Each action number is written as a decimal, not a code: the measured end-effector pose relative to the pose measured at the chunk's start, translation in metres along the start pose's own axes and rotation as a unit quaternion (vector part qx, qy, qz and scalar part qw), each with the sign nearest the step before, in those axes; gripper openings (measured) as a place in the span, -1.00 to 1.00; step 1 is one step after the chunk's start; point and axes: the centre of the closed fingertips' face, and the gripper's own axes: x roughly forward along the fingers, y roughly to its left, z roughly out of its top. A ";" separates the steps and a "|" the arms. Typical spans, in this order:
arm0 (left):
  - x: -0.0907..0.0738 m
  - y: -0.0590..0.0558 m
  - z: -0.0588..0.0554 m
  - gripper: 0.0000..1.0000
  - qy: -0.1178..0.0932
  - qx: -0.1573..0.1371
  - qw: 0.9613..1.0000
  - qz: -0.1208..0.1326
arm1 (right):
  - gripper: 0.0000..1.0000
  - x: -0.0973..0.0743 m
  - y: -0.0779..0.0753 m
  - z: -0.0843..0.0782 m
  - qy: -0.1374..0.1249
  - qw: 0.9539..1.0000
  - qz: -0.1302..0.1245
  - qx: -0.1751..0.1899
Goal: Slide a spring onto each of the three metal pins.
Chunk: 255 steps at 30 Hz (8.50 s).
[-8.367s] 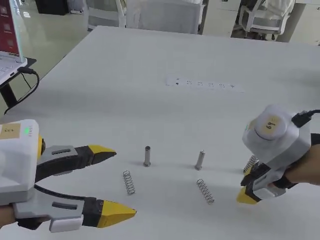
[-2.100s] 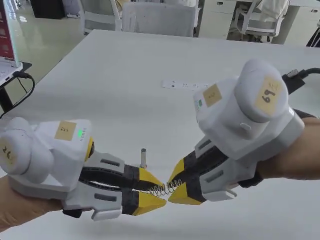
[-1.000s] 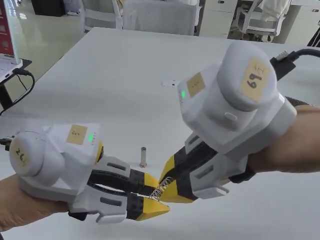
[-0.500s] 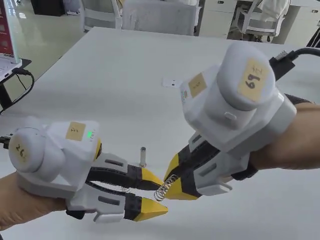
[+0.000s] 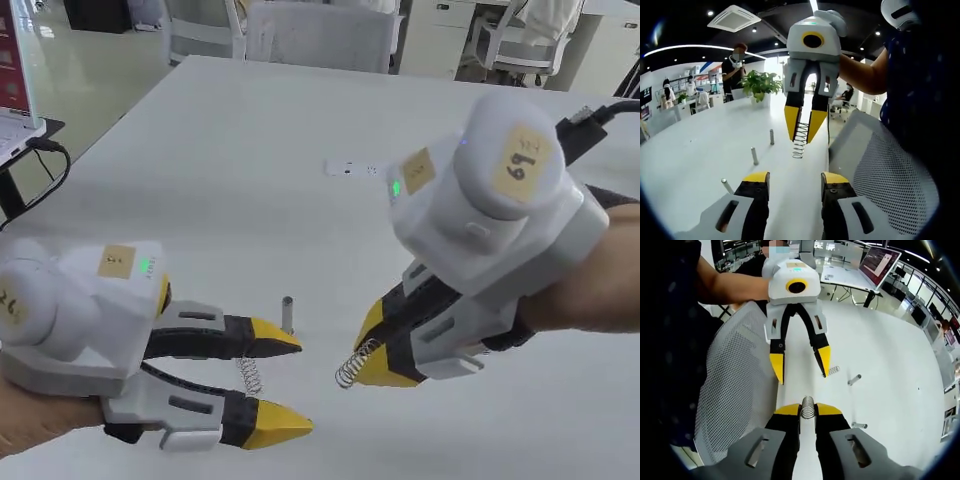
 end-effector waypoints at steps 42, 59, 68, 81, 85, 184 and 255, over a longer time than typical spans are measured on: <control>-0.055 0.028 -0.022 0.38 -0.042 -0.071 0.987 0.137 | -0.84 -0.024 -0.085 -0.060 0.058 0.992 -0.079 0.074; -0.064 0.031 -0.021 0.45 -0.050 -0.073 0.984 0.155 | -0.84 0.004 -0.112 -0.071 0.093 0.991 -0.058 0.077; -0.068 0.032 -0.021 0.46 -0.052 -0.076 0.983 0.159 | -0.84 0.015 -0.117 -0.075 0.111 0.990 -0.049 0.070; -0.072 0.033 -0.024 0.44 -0.052 -0.080 0.982 0.162 | -0.84 0.023 -0.121 -0.080 0.125 0.989 -0.037 0.072; -0.072 0.033 -0.025 0.43 -0.050 -0.079 0.982 0.162 | -0.84 0.025 -0.123 -0.082 0.127 0.989 -0.034 0.074; -0.066 0.031 -0.022 0.37 -0.044 -0.067 0.986 0.147 | -0.53 0.073 -0.062 -0.101 0.109 0.983 -0.018 0.147; -0.080 0.029 -0.030 0.27 -0.042 -0.073 0.983 0.160 | -0.53 0.169 -0.067 0.010 0.003 0.976 -0.078 0.204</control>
